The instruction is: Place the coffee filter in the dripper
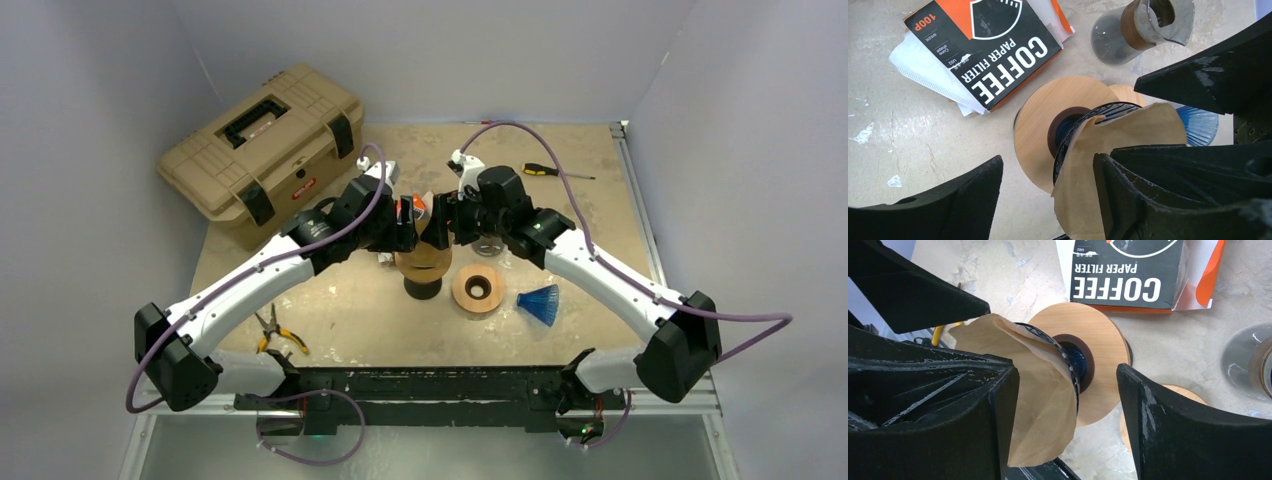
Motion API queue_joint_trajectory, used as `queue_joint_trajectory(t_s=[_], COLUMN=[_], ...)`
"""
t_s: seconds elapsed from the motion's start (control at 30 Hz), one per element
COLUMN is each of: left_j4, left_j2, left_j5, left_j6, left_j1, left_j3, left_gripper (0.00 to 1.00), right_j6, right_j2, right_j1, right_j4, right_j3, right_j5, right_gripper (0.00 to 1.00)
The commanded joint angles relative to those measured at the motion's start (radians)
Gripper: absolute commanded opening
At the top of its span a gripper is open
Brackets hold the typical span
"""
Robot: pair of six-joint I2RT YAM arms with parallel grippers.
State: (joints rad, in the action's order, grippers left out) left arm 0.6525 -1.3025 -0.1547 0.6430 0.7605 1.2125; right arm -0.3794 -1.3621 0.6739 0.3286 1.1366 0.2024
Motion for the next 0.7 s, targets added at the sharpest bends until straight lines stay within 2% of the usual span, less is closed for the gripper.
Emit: queue_joint_trajectory(t_s=[0.0,0.43,0.67], left_j4=[-0.025,-0.107,-0.155], left_j2=[0.044,0.135,0.194], left_j5=[0.018,0.04,0.041], left_j6=[0.002,0.003,-0.003], left_j1=[0.002,0.002,0.001], left_j3=[0.023,-0.019,-0.066], left_gripper=[0.68,0.86,0.97], right_j6=[-0.004,-0.027,-0.042], right_j2=[0.036,0.123,0.19], right_j1=[0.0,-0.003,-0.012], right_j4=[-0.017,-0.029,-0.042], right_j3=[0.014,0.01,-0.01], right_j5=[0.017,0.001,-0.041], right_gripper=[0.77,0.96,0.99])
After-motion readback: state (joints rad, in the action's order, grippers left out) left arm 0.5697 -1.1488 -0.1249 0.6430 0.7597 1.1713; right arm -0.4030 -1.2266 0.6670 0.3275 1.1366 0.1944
